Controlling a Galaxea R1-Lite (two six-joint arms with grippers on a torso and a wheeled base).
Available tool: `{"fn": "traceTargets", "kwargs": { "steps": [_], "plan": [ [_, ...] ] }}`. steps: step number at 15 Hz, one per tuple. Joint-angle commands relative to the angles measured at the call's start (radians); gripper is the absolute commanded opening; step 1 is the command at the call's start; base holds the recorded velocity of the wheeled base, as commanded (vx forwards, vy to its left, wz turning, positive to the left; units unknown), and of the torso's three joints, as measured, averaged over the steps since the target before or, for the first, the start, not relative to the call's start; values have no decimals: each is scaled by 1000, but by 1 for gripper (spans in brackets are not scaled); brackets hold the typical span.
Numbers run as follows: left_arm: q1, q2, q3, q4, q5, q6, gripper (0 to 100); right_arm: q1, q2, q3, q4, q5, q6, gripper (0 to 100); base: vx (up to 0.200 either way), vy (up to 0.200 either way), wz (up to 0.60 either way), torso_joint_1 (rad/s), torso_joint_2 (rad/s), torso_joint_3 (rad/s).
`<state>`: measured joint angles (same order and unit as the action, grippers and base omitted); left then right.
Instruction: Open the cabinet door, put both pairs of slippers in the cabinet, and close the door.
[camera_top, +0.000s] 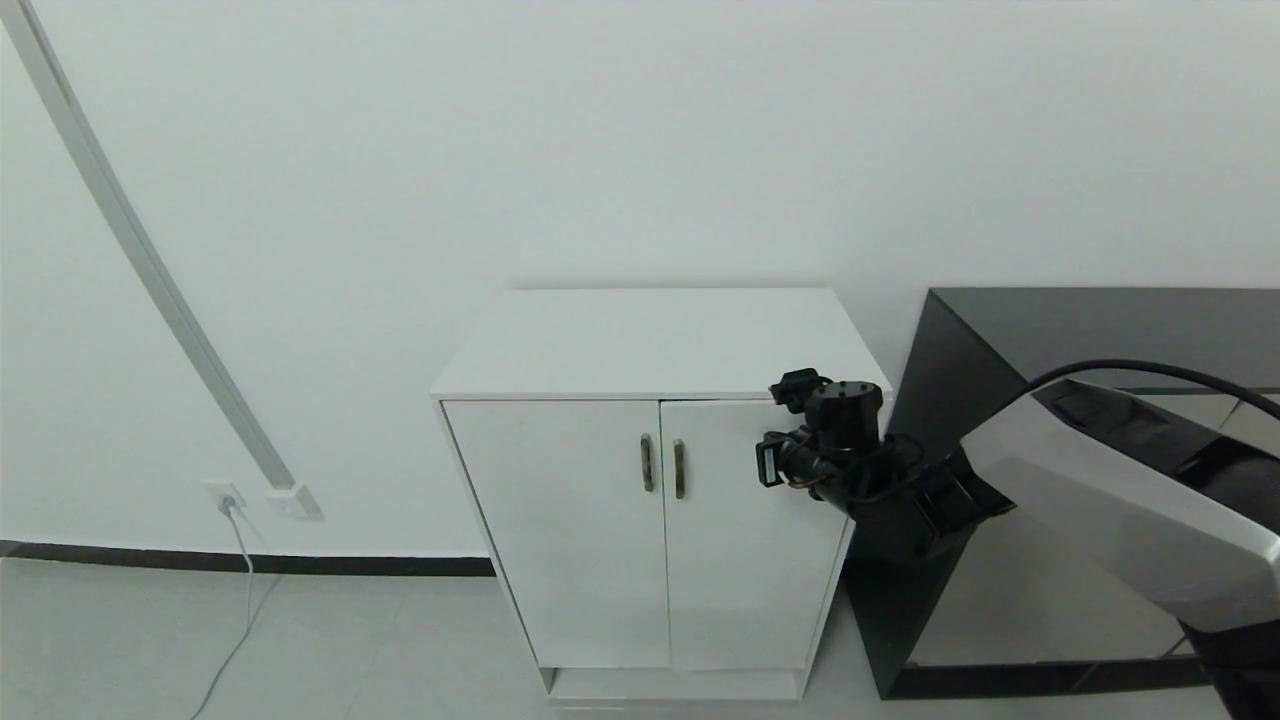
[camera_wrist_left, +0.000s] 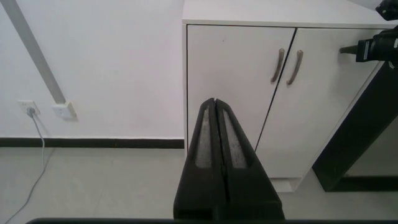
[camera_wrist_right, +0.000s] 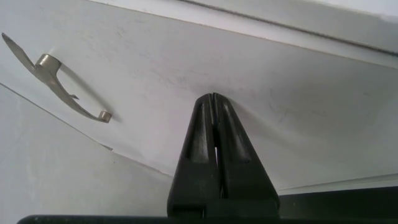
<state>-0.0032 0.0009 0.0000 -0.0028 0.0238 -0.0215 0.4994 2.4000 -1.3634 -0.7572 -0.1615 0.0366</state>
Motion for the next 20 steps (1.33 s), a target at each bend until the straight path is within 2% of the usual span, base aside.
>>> {"fn": "traceTargets", "kwargs": {
  "steps": [1,20],
  "plan": [
    [0,1,0,0,1,0,0,1,2,-8,1,0,0,0,0,0,0,0,0,0],
    [0,1,0,0,-1,-2,0,-2,39,-60,3,-10,-3,0,0,0,0,0,0,0]
  ]
}}
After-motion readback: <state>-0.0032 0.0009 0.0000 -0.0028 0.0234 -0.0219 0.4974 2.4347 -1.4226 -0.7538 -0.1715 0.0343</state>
